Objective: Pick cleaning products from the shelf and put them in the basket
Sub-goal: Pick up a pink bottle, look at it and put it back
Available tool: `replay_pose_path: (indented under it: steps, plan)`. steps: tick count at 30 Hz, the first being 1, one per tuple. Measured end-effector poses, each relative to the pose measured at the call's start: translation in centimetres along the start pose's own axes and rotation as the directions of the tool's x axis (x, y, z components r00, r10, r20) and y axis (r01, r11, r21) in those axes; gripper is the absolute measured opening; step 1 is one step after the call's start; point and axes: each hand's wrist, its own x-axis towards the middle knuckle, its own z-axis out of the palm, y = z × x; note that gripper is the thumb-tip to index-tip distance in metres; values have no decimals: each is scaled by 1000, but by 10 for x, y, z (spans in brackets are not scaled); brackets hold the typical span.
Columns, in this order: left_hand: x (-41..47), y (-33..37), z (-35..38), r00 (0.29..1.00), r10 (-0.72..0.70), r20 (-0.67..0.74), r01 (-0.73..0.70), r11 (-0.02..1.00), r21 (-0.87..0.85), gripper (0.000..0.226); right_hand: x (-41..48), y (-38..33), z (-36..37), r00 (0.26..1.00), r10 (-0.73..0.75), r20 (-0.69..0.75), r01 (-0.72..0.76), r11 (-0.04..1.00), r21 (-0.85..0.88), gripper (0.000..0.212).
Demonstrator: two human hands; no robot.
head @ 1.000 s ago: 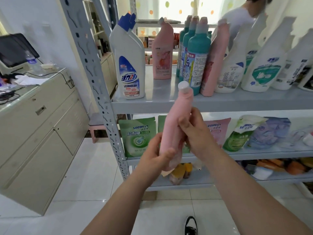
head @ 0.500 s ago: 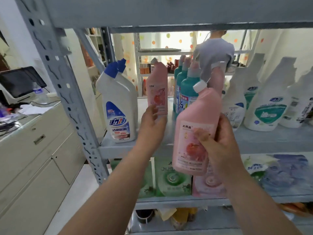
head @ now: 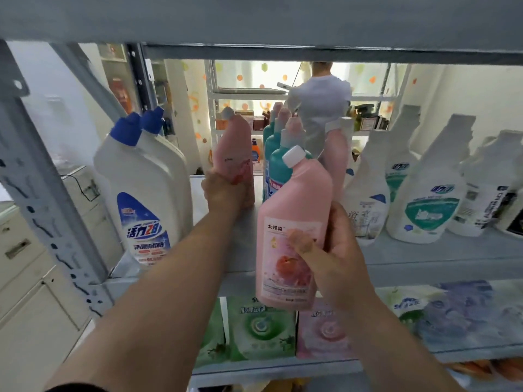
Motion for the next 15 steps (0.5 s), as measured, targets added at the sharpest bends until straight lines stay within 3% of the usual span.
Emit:
replay_pose_path:
  steps: [11,15]
  plan:
    - [-83,-17,-52,990,120,79,-112,989,-98,41,-2,2,2,997,-66,-43,65,998,-25,45]
    - [-124,-26,-90,977,194,91,-177,970,-163,44,-12,2,8,995,-61,-78,63,998,27,45]
